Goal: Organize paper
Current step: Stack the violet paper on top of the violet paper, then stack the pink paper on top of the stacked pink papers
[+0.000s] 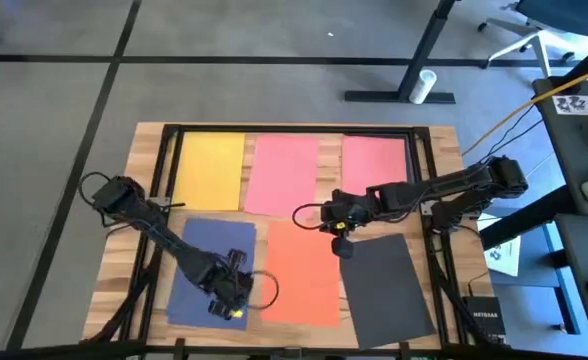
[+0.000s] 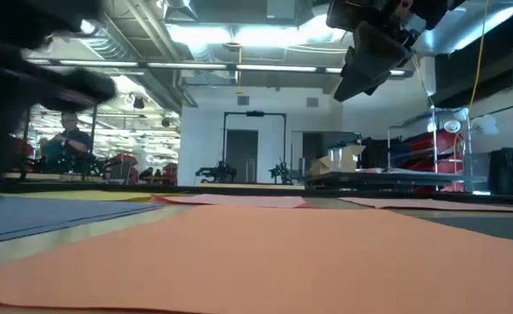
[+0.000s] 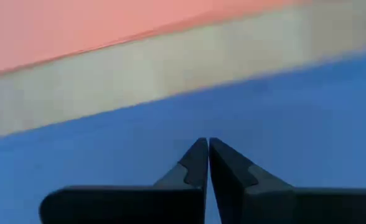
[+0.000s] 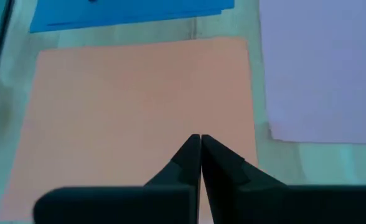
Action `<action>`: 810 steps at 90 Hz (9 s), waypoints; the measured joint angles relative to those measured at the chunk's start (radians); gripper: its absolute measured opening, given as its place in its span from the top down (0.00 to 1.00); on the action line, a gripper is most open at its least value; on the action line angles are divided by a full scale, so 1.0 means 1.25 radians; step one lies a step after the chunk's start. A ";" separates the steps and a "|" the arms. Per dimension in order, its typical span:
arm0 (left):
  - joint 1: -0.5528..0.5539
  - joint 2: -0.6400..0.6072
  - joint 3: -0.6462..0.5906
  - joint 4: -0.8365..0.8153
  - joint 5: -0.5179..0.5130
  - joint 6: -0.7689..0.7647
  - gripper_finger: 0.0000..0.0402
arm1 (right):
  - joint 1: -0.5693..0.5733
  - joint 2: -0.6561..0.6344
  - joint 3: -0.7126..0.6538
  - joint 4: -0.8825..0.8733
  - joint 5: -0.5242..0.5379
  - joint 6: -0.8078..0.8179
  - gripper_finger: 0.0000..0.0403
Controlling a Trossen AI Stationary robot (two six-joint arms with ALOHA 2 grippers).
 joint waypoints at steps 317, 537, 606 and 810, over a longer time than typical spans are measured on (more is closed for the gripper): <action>0.164 -0.137 -0.617 1.291 -0.308 0.023 1.00 | -0.168 0.306 0.239 0.127 0.025 -0.185 1.00; 0.170 -0.124 -0.617 1.285 -0.308 0.046 1.00 | -0.297 0.583 0.493 0.192 -0.451 -0.488 1.00; 0.173 -0.042 -0.575 1.314 -0.306 0.047 1.00 | -0.297 0.591 0.494 0.293 -0.371 -0.484 0.98; 0.143 -0.043 -0.575 1.319 -0.296 0.056 1.00 | -0.188 0.511 0.366 -0.251 -0.141 -0.224 1.00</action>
